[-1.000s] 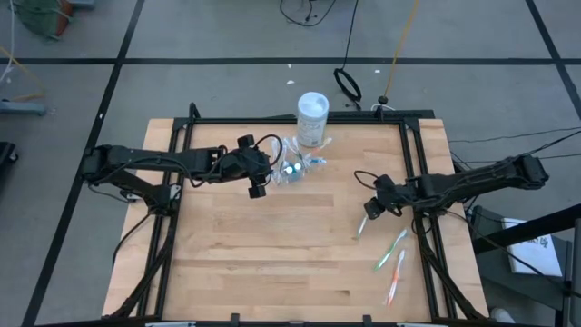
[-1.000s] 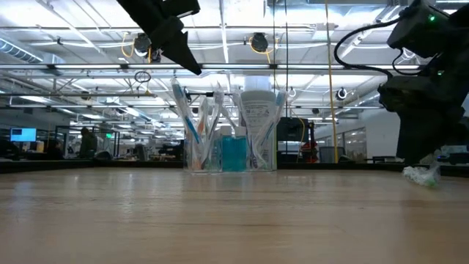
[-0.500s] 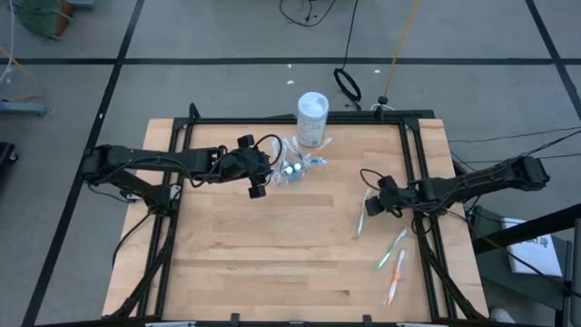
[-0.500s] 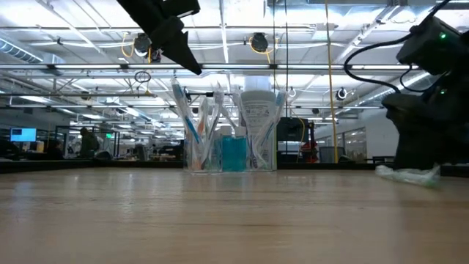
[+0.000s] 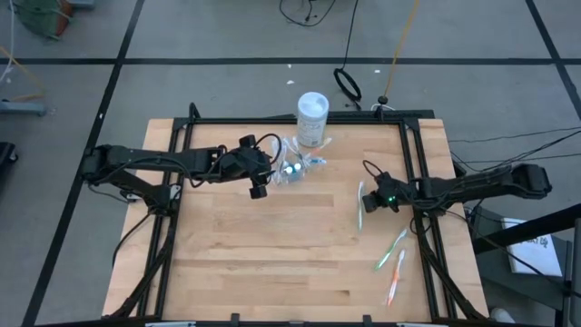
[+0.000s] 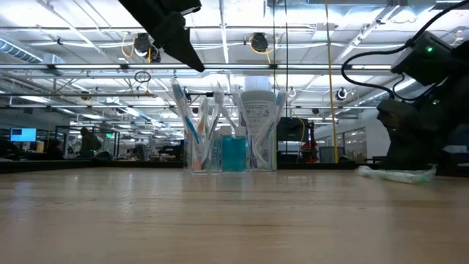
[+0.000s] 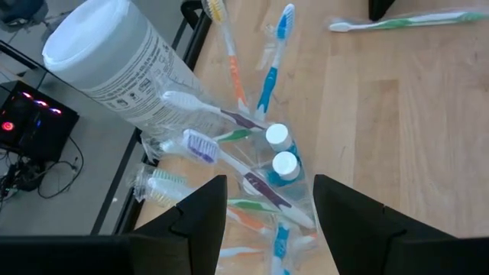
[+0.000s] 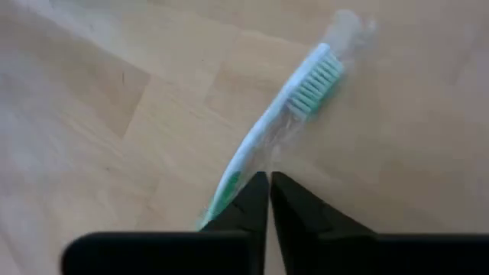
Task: Pick & Place toothbrushing station
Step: Put the green toothbrush into the transparent organizer
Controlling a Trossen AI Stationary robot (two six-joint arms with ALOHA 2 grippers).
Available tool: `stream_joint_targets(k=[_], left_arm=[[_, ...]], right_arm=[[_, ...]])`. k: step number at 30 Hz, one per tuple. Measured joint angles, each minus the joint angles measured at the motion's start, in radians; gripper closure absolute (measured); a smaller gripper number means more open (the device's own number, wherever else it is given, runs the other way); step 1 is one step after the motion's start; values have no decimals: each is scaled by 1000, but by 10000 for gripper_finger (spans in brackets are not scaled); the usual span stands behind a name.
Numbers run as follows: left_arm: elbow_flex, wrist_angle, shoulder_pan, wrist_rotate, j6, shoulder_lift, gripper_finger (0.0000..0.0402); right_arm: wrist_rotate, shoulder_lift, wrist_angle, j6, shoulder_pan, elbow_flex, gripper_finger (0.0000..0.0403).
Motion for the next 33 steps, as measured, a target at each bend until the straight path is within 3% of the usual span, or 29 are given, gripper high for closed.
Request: stream_joint_targets(k=[4,12,21,33], left_arm=[[0,0,0,0,0,0,199],[0,0,0,0,0,0,199],[0,0,0,0,0,0,199],[0,0,0,4,3,0,199]], right_arm=[[10,4,98,-123,-9,-3,396],[8,2,315,-207,-9,-3,402],[13,1,324,-254,-9,-2,397],[63,14,320,-260,-23,0,308]])
